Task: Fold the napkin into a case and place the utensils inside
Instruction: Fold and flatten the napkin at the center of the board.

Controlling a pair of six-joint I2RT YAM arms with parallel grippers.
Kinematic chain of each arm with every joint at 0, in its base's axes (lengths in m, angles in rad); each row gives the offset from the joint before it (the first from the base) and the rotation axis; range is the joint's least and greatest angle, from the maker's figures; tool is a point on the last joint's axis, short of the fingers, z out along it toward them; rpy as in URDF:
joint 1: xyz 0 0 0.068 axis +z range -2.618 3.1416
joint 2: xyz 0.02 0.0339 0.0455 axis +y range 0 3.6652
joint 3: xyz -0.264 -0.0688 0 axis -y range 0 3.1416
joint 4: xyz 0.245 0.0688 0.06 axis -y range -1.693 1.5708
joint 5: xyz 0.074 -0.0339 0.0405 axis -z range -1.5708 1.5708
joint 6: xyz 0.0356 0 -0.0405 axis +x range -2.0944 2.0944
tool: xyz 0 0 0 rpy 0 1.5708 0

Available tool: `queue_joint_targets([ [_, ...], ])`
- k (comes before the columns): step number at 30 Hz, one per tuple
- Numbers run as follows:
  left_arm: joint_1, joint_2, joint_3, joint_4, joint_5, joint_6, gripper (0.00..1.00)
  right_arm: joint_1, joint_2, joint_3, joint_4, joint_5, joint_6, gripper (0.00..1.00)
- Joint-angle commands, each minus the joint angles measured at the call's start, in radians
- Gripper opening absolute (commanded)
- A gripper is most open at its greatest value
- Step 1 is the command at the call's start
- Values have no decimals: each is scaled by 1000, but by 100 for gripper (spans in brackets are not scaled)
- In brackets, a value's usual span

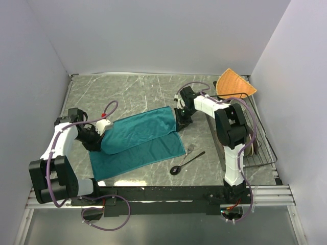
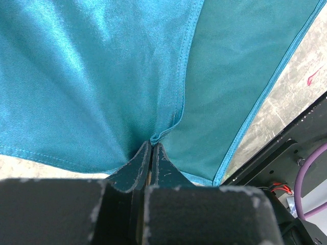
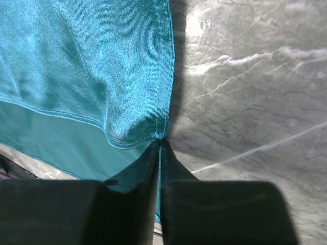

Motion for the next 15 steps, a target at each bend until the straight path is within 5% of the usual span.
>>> queue_joint_targets([
  [1, -1, -42, -18, -8, 6, 26, 1, 0, -36, 11, -10, 16, -6, 0],
  [15, -1, -109, -25, -59, -12, 37, 1, -9, -224, -113, -44, 32, -78, 0],
])
